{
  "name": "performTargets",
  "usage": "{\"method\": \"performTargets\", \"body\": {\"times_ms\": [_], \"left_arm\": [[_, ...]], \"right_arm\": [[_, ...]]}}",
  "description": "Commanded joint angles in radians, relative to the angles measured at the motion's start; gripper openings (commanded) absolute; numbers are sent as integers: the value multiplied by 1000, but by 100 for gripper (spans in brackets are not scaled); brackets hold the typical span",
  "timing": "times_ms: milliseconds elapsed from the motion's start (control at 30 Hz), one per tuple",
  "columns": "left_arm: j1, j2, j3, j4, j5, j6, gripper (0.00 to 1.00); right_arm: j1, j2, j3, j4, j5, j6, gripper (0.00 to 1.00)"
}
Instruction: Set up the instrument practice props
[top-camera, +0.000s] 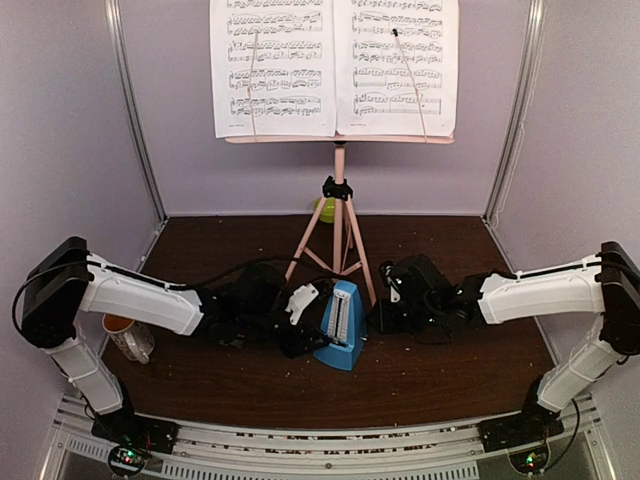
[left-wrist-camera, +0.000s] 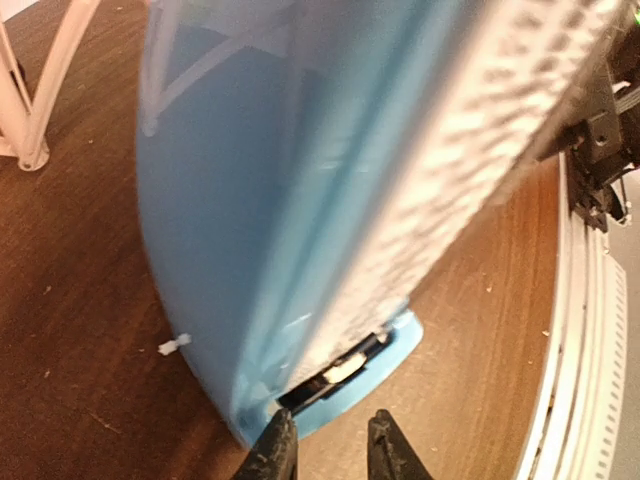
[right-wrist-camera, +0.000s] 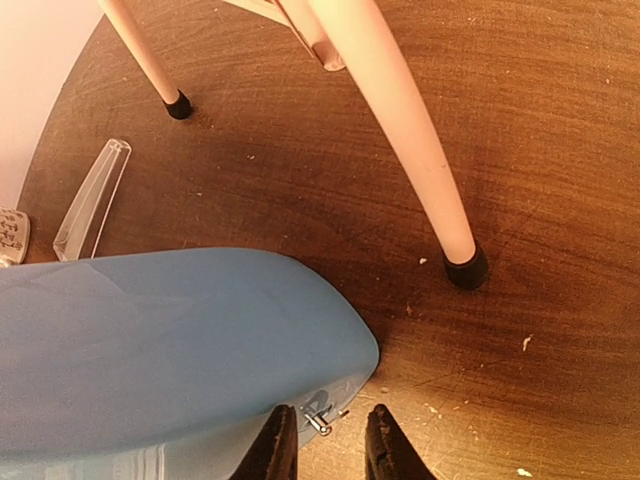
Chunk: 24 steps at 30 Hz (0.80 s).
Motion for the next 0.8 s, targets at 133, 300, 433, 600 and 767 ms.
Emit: {"method": "performTargets", "body": {"times_ms": [133, 300, 433, 600, 767], "left_arm": [[-14, -68, 8, 91, 16, -41, 25], [30, -192, -130, 81, -75, -45, 24], [53, -139, -103, -11, -173, -19, 22], [53, -11, -24, -24, -197, -23, 21], [21, 33, 7, 23, -150, 1, 21]], "right_arm": [[-21, -56, 3, -36, 22, -39, 27], [-21, -93, -35, -36, 4, -21, 26], [-20, -100, -69, 2, -23, 5, 26], [-19, -75, -67, 17, -46, 9, 25], [-19, -53, -54, 23, -47, 9, 25]]}}
